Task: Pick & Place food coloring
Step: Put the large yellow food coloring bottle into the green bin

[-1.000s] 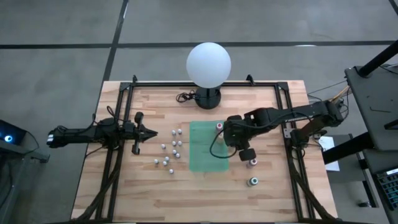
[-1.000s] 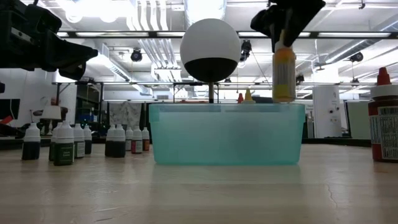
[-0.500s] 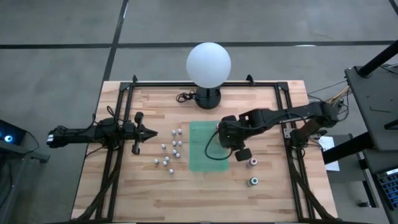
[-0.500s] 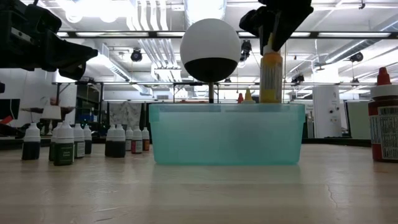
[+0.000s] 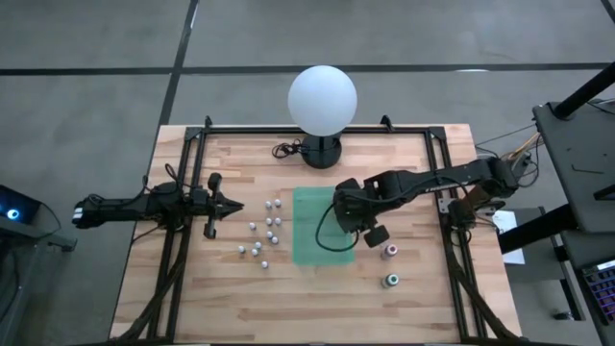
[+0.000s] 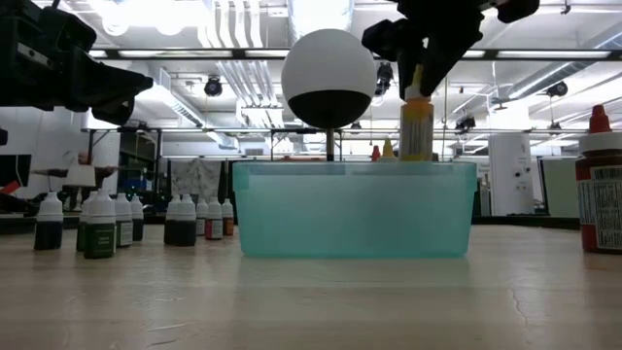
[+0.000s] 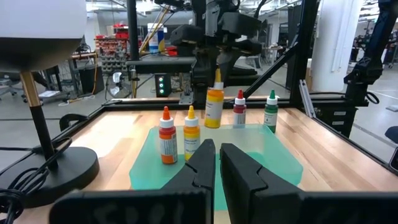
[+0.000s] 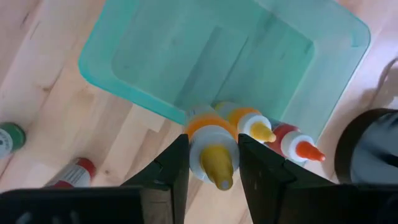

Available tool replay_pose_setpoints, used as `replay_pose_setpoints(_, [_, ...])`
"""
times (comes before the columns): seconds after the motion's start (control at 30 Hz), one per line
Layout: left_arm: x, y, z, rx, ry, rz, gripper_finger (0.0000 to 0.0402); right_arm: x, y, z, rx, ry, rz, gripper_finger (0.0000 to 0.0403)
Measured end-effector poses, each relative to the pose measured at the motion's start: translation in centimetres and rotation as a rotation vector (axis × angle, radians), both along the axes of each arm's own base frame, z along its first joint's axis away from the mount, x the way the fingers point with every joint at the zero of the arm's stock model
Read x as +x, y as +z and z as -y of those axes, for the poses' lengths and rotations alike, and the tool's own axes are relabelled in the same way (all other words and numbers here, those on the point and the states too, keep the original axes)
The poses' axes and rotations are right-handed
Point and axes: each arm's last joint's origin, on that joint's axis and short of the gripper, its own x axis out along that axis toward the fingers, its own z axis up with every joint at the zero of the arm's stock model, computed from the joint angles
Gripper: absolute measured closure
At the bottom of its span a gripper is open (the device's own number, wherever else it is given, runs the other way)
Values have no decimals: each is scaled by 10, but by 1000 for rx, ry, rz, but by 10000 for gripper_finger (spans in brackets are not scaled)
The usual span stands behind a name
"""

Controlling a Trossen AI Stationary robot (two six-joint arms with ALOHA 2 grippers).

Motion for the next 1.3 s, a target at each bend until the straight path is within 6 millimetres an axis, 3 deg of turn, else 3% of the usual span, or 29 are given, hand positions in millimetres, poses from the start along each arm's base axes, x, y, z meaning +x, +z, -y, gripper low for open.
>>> replay_pose_setpoints(0.33, [0,0,0,0,0,0,401,13,7,-7,1,51,70,297])
replay_pose_setpoints(0.6, [0,0,0,0,0,0,401,22,-2,-9,-16,96,48,297])
replay_pose_setpoints(1.1, [0,0,0,0,0,0,401,26,-14,-10,-114,401,27,297])
replay_pose_setpoints(1.3, [0,0,0,0,0,0,401,29,-27,-11,-105,507,-17,297])
